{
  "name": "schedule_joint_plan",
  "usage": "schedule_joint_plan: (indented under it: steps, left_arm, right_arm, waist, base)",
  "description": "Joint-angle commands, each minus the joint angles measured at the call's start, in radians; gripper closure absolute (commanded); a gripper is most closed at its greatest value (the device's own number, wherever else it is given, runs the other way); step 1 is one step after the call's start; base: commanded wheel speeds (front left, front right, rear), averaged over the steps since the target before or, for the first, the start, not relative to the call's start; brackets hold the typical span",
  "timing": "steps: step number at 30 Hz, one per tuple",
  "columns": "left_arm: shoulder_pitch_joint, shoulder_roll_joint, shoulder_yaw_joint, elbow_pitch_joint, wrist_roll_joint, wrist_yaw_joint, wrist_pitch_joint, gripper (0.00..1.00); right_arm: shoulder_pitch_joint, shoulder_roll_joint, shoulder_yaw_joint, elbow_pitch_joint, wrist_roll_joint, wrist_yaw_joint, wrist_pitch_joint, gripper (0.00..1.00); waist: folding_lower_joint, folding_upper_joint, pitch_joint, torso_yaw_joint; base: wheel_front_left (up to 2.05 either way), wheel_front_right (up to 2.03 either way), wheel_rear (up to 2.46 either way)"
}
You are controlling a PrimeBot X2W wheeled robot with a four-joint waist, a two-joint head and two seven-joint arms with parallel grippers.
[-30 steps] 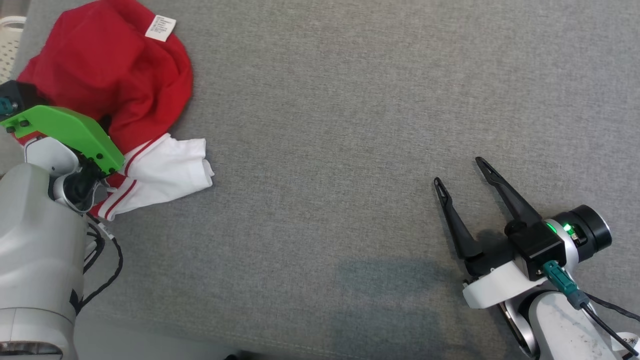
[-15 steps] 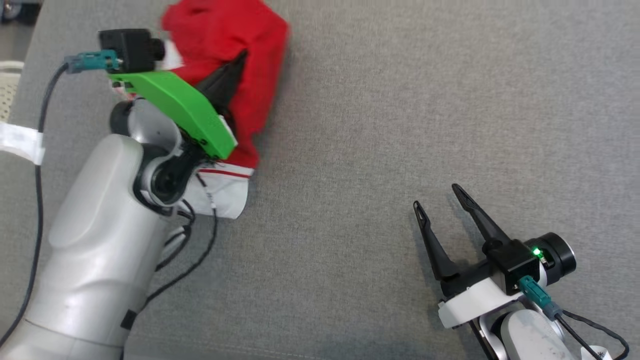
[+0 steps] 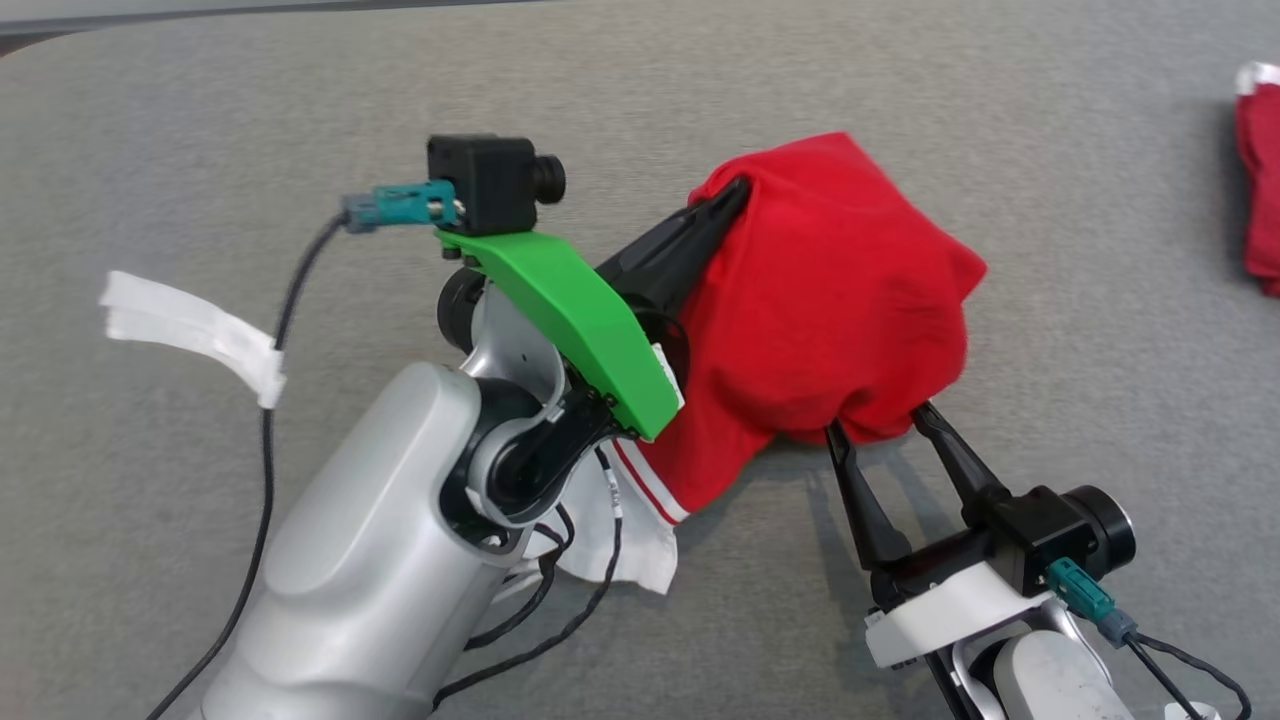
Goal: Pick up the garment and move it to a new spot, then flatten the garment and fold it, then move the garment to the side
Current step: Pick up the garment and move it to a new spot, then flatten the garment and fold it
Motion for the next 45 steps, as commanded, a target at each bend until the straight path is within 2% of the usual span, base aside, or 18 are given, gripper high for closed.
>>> schedule_joint_plan:
  steps: [1, 2, 5, 9, 10, 11, 12, 15, 19, 22, 24, 26, 29, 33, 35, 39, 42, 45]
  left_arm:
    - [-0.015, 0.005, -0.008, 0.055, 0.039, 0.012, -0.018, 1.0]
    - [-0.015, 0.005, -0.008, 0.055, 0.039, 0.012, -0.018, 1.0]
    - [-0.062, -0.006, -0.007, 0.192, 0.092, 0.018, -0.072, 1.0]
    - [-0.15, -0.018, 0.003, 0.399, 0.179, 0.004, -0.212, 1.0]
    - [-0.169, -0.018, -0.007, 0.454, 0.204, -0.001, -0.24, 0.7]
    - [-0.182, -0.02, -0.01, 0.5, 0.212, -0.008, -0.263, 0.09]
    - [-0.187, -0.025, -0.01, 0.542, 0.211, -0.017, -0.274, 0.0]
    - [-0.198, -0.028, -0.034, 0.62, 0.221, -0.05, -0.278, 0.0]
    - [-0.167, 0.038, -0.031, 0.657, 0.257, -0.034, -0.348, 0.0]
    - [-0.109, 0.044, -0.009, 0.598, 0.219, -0.041, -0.364, 0.0]
    - [-0.056, 0.063, 0.015, 0.505, 0.187, -0.04, -0.361, 0.0]
    - [0.018, 0.104, 0.034, 0.371, 0.181, -0.001, -0.381, 0.0]
    - [0.174, 0.161, 0.034, 0.136, 0.196, 0.082, -0.378, 0.0]
    - [0.353, 0.248, -0.019, -0.144, 0.222, 0.177, -0.305, 0.0]
    - [0.42, 0.259, -0.045, -0.23, 0.215, 0.208, -0.277, 0.0]
    - [0.467, 0.269, -0.085, -0.256, 0.223, 0.244, -0.235, 0.0]
    - [0.461, 0.263, -0.076, -0.153, 0.214, 0.27, -0.221, 0.0]
    - [0.444, 0.25, -0.06, -0.084, 0.193, 0.265, -0.223, 0.0]
  right_arm:
    - [0.003, 0.001, 0.009, -0.01, 0.018, -0.001, -0.004, 0.0]
    - [0.003, 0.001, 0.009, -0.01, 0.018, -0.001, -0.004, 0.0]
    - [0.002, 0.001, 0.029, -0.019, 0.041, -0.001, -0.005, 0.0]
    - [0.011, 0.001, 0.041, -0.025, 0.056, -0.001, -0.005, 0.0]
    - [0.009, 0.001, 0.043, -0.026, 0.059, -0.001, -0.005, 0.0]
    - [0.009, 0.001, 0.046, -0.028, 0.061, -0.001, -0.005, 0.0]
    - [0.012, 0.001, 0.044, -0.03, 0.063, -0.001, -0.005, 0.0]
    - [0.025, 0.0, 0.019, -0.032, 0.066, -0.001, -0.005, 0.0]
    - [0.043, 0.001, -0.012, -0.032, 0.06, -0.001, -0.005, 0.0]
    - [0.064, 0.0, -0.033, -0.032, 0.045, -0.001, -0.005, 0.0]
    - [0.072, 0.001, -0.04, -0.031, 0.031, -0.001, -0.005, 0.0]
    - [0.073, 0.0, -0.047, -0.034, 0.024, -0.001, -0.005, 0.0]
    - [0.084, 0.0, -0.057, -0.038, 0.015, -0.001, -0.005, 0.0]
    - [0.086, 0.0, -0.063, -0.034, 0.004, -0.001, -0.005, 0.0]
    - [0.079, 0.0, -0.068, -0.032, -0.001, -0.001, -0.005, 0.0]
    - [0.068, 0.0, -0.062, -0.026, -0.007, -0.001, -0.005, 0.0]
    - [0.058, 0.0, -0.056, -0.025, -0.013, -0.001, -0.005, 0.0]
    - [0.054, 0.0, -0.061, -0.024, -0.013, -0.001, -0.005, 0.0]
  waist:
    - [0.0001, 0.0, 0.024, -0.11]
    - [0.0001, 0.0, 0.024, -0.11]
    - [0.0001, 0.0, 0.05, -0.162]
    - [0.0001, 0.0, 0.076, -0.202]
    - [0.0001, 0.0, 0.081, -0.208]
    - [0.0001, 0.0, 0.083, -0.214]
    - [0.0001, 0.0, 0.082, -0.218]
    - [0.0001, 0.0, 0.075, -0.208]
    - [0.0001, 0.0, 0.049, -0.176]
    - [0.0001, 0.0, 0.028, -0.133]
    - [0.0001, 0.0, 0.016, -0.106]
    - [0.0001, 0.0, 0.009, -0.084]
    - [0.0001, 0.0, -0.001, -0.054]
    - [0.0001, 0.0, -0.001, -0.019]
    - [0.0001, 0.0, 0.0, -0.007]
    - [0.0001, 0.0, 0.004, 0.0]
    - [0.0001, 0.0, 0.015, -0.014]
    - [0.0001, 0.0, 0.022, -0.024]
  base:
    - [0.0, 0.0, 0.0]
    - [0.0, 0.0, 0.0]
    - [0.0, 0.0, 0.0]
    - [0.0, 0.0, 0.0]
    - [0.0, 0.0, 0.0]
    - [0.0, 0.0, 0.0]
    - [0.0, 0.0, 0.0]
    - [0.0, 0.0, 0.0]
    - [0.0, 0.0, 0.0]
    - [0.0, 0.0, 0.0]
    - [0.0, 0.0, 0.0]
    - [0.0, 0.0, 0.0]
    - [0.0, 0.0, 0.0]
    - [0.0, 0.0, 0.0]
    - [0.0, 0.0, 0.0]
    - [0.0, 0.0, 0.0]
    - [0.0, 0.0, 0.0]
    - [0.0, 0.0, 0.0]
